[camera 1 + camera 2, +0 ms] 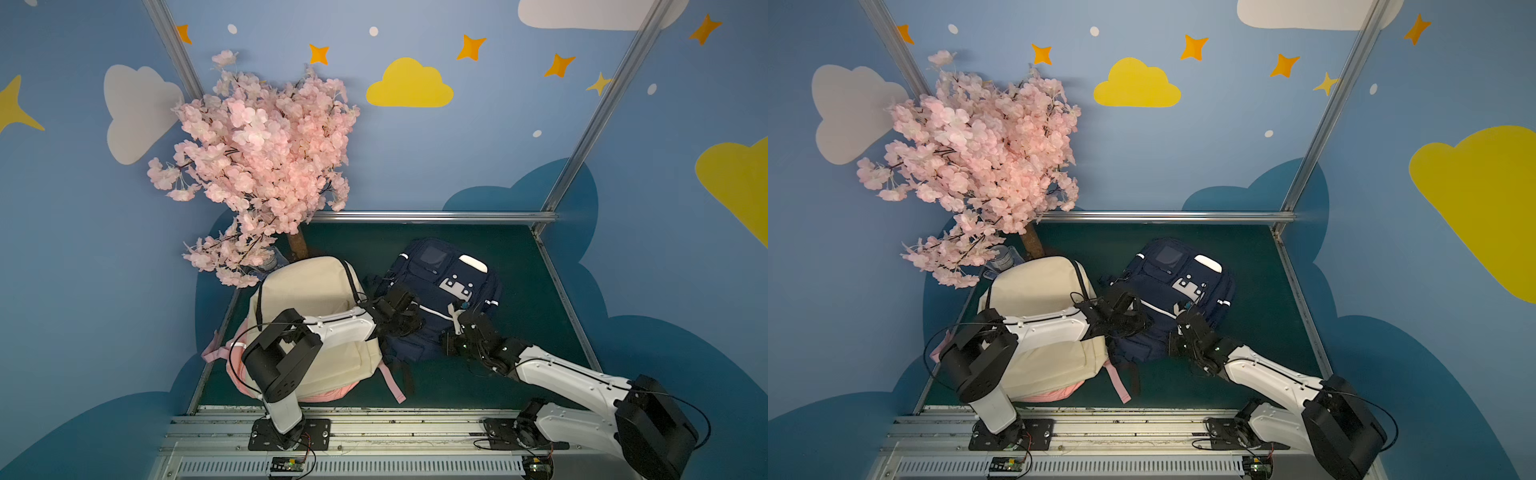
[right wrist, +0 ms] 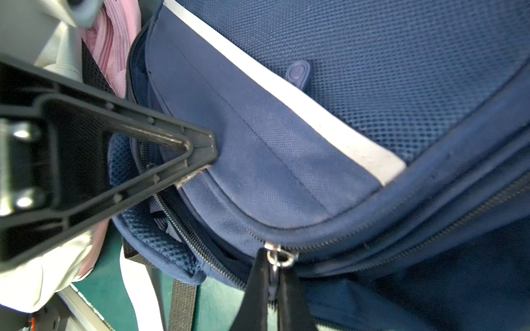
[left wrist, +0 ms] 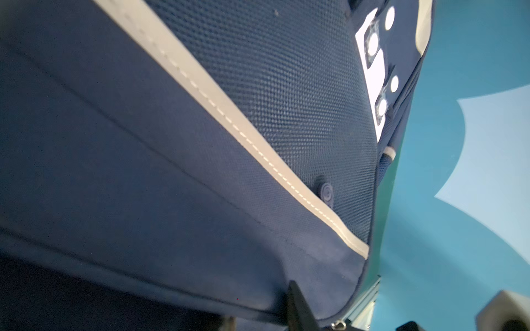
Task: Zip up the backpack
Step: Zip the zipper on the backpack.
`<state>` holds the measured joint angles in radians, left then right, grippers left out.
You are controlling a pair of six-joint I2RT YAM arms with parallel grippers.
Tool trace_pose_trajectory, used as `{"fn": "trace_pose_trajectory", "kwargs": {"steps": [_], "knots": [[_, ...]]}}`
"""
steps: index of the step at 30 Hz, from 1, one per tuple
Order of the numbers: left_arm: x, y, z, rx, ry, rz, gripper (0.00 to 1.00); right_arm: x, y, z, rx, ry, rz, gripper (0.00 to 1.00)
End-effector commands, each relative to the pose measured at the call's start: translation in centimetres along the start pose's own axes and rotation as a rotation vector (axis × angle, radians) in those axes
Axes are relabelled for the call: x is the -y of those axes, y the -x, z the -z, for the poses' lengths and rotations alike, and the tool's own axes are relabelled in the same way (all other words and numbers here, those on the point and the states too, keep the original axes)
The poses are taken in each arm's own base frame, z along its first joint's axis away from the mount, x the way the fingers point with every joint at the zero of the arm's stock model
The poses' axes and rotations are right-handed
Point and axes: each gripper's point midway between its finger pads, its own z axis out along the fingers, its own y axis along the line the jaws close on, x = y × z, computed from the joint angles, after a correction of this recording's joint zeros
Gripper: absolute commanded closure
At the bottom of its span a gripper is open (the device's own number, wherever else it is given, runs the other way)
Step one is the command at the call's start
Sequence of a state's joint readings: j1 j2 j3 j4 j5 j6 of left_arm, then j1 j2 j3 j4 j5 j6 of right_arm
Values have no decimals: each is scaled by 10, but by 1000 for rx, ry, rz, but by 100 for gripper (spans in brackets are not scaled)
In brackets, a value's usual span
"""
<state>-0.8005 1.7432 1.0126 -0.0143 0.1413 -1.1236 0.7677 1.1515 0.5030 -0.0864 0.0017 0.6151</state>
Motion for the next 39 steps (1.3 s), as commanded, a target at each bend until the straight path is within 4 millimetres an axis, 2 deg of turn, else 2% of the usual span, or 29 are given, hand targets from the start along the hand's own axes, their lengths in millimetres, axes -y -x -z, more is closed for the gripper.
{"fn": "trace_pose_trajectory", "kwargs": {"steps": [1, 5, 12, 21, 24, 29, 39], "knots": [[-2, 6, -5, 20, 8, -14, 84, -15, 19, 13, 60, 30, 48, 100], [-3, 4, -7, 15, 0, -6, 97, 17, 24, 18, 102, -99, 27, 100], [-3, -3, 0, 19, 2, -17, 97, 77, 36, 13, 65, -183, -160, 100], [0, -15, 4, 12, 12, -44, 97, 119, 65, 13, 94, -212, -327, 100], [2, -18, 4, 8, 6, -50, 97, 120, 73, 16, 93, -194, -363, 100], [7, -20, -1, -4, -3, -60, 97, 96, 80, 18, 13, -88, -291, 100], [16, -24, -10, -24, -9, -73, 97, 100, 71, 19, -1, -95, -292, 100]]}}
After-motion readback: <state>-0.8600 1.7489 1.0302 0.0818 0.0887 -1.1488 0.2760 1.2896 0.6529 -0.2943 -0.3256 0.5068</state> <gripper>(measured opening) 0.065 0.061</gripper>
